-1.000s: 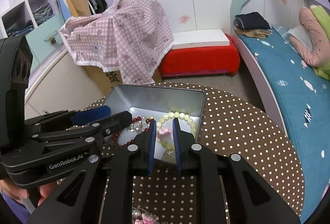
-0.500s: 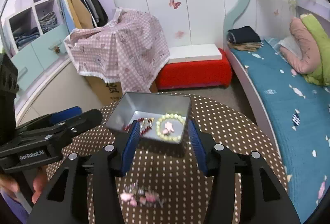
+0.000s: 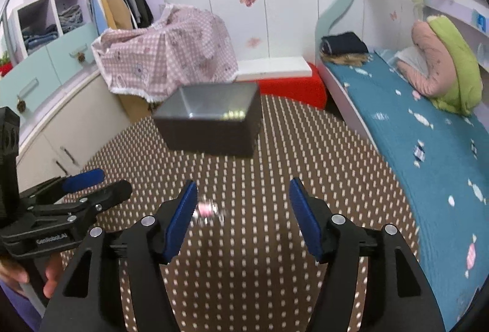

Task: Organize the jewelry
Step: 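Move both tools back to the remaining charm keychains on the table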

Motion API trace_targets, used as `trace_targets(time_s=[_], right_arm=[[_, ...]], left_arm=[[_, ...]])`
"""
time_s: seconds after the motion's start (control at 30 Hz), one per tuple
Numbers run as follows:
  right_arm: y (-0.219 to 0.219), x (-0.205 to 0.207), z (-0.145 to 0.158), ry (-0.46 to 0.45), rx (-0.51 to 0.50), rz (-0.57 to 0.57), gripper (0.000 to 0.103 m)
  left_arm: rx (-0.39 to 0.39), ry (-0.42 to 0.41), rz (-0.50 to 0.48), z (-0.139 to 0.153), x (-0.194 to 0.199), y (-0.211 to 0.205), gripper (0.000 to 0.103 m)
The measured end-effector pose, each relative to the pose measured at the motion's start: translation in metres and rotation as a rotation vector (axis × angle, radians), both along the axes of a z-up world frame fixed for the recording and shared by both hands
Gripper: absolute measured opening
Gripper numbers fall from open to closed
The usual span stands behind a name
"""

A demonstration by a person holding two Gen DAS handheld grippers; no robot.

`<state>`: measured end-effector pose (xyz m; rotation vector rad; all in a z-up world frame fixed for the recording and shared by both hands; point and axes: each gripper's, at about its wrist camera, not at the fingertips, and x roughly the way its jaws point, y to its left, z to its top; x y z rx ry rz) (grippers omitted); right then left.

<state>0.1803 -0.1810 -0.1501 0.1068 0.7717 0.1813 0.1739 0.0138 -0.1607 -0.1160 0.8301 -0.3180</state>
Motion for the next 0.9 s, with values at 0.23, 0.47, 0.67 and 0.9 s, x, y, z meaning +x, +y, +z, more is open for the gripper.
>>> trace_targets(time_s=[0.23,0.47,0.67,0.9], right_arm=[[0.003,-0.010,-0.036,0.062,-0.020,0.004,0.061],[0.008,-0.002,-0.053,0.096,-0.010,0.016,0.061],[0.004,0.005,-0.059,0.106,0.003,0.014,0.061],[-0.001,0.011,-0.062,0.113,0.023,0.014,0.061]], left_arm=[[0.016,0.059,-0.007,-0.030,-0.003,-0.010,0.077],[0.063,0.075,-0.015,-0.044,0.007,-0.020,0.075],[0.125,0.056,-0.021,-0.045,0.014,-0.029,0.068],[0.194,0.040,-0.026,-0.047,0.017,-0.041,0.060]])
